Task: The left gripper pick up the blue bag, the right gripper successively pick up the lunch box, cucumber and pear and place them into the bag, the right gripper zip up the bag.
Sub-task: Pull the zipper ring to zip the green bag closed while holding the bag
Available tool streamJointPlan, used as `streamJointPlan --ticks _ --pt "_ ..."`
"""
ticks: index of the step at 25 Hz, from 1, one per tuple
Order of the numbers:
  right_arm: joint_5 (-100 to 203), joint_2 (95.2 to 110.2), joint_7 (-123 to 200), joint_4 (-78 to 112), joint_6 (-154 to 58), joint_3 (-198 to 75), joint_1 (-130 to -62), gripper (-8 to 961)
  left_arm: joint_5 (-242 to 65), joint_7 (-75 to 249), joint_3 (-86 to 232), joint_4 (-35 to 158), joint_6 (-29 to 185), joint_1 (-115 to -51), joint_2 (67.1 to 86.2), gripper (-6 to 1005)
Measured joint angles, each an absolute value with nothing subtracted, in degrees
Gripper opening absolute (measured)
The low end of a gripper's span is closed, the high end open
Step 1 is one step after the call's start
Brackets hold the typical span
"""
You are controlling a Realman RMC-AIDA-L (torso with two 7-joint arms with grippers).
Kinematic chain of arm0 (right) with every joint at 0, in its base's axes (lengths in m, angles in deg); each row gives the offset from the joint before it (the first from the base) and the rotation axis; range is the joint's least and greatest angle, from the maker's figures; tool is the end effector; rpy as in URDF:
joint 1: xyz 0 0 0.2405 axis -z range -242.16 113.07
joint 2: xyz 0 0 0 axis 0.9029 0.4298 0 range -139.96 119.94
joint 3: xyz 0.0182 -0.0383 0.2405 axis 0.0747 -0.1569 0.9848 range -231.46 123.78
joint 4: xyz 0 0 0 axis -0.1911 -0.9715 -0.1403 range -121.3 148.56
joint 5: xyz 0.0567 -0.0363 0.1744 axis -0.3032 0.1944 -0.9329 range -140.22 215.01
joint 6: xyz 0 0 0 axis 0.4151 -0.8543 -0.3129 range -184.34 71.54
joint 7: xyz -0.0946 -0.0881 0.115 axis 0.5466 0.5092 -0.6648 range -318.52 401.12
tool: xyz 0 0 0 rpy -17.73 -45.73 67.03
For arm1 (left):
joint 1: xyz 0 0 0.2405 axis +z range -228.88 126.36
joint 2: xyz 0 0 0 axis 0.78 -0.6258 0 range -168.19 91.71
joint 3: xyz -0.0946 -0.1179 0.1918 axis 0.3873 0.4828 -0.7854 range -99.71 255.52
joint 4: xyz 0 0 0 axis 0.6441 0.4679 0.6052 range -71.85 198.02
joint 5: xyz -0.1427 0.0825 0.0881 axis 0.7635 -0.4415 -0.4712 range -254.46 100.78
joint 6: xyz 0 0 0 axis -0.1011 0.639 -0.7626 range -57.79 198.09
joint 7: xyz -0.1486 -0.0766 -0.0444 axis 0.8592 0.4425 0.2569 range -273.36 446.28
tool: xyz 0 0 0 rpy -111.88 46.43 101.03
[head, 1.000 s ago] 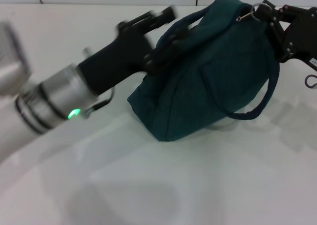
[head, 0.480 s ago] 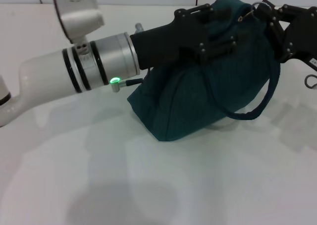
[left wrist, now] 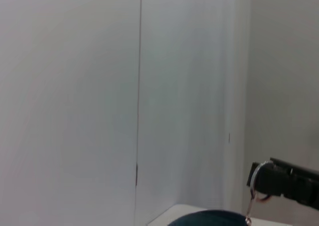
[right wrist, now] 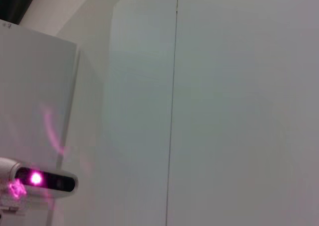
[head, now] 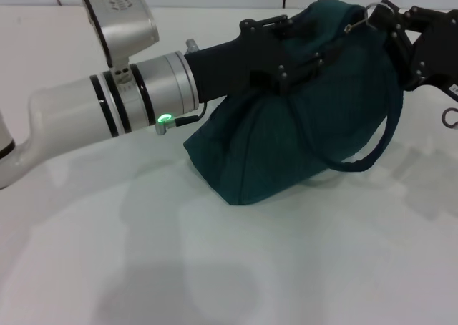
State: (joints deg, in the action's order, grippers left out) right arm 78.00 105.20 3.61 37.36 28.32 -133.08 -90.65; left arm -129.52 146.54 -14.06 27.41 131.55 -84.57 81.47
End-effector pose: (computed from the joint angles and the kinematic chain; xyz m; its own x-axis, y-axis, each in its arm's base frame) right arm 0.1825 0.3330 0.0142 0.5788 0.2632 -0.7718 -0.3458 -0.7780 -0.5246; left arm -0.1189 0.3508 -0.0742 0.7164 0.0478 0.6960 0.3208 -0.9085 -0.2678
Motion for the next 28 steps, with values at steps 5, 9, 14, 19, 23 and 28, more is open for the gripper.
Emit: streamJointPlan --ticks 5,9,14,19,23,28 --pt "77.68 105.20 3.48 37.18 28.32 -132.93 -90.56 14 -129.85 144.86 -14.12 27.38 131.23 -83.80 81.47 478" --pt "77.51 105.27 3.46 36.99 28.31 -132.90 -90.56 14 -129.90 141.68 -14.12 27.27 131.02 -83.44 81.47 404" --pt "76.65 105.49 2.62 36.63 27.60 -132.73 -90.74 14 -129.93 134.59 -14.12 27.57 130.94 -83.38 81.43 306" --pt "76.33 105.52 -1.69 36.16 26.50 -132.06 -91.61 14 -129.88 127.52 -14.11 27.67 131.41 -82.76 81.56 238" --pt "75.72 105.44 -4.70 35.95 25.15 -131.96 -91.95 15 -129.40 124.99 -13.97 27.69 132.57 -82.32 81.65 205" --pt "75.93 105.30 -8.32 36.04 25.27 -132.19 -91.97 15 -127.65 124.13 -13.58 27.76 134.66 -81.92 81.52 156"
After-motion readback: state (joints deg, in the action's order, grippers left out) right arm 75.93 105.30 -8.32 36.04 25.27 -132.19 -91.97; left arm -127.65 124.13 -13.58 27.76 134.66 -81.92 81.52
